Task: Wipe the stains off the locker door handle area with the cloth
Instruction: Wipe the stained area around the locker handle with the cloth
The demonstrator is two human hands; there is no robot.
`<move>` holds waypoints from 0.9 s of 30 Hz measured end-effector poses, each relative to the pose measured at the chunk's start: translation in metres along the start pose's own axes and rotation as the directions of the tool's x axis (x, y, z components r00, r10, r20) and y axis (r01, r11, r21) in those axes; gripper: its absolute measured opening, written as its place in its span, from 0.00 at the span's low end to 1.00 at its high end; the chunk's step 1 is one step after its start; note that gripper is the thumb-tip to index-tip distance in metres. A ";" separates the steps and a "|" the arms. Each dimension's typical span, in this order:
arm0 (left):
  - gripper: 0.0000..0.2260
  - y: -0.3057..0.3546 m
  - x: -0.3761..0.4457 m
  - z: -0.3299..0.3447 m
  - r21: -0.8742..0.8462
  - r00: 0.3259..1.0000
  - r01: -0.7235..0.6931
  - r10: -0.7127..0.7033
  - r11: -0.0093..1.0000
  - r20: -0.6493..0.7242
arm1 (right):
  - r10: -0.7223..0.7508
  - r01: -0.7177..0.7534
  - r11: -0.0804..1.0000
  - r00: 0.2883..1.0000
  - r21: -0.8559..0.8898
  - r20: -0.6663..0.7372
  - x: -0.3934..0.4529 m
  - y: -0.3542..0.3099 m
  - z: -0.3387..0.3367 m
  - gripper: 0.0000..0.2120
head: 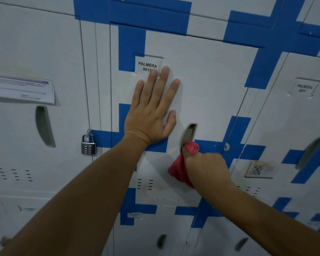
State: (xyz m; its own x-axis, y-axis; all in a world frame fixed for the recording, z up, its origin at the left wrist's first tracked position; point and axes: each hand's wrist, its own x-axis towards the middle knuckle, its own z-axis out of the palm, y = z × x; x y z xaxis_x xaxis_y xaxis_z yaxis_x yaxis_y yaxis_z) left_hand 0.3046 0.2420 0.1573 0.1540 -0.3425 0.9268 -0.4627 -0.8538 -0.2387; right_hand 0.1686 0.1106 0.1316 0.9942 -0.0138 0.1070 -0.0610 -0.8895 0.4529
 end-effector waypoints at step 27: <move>0.32 0.000 0.000 0.001 0.018 1.000 0.008 -0.008 1.000 0.000 | 0.153 -0.176 0.899 0.984 0.402 0.090 -0.041 -0.006 0.014 0.13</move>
State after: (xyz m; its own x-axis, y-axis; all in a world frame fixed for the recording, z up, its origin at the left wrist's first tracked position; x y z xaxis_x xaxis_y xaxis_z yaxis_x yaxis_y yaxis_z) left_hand 0.3051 0.2415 0.1565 0.1579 -0.3357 0.9286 -0.4459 -0.8633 -0.2363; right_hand 0.1296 0.1105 0.1120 0.9771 -0.1907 0.0945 -0.1945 -0.9804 0.0326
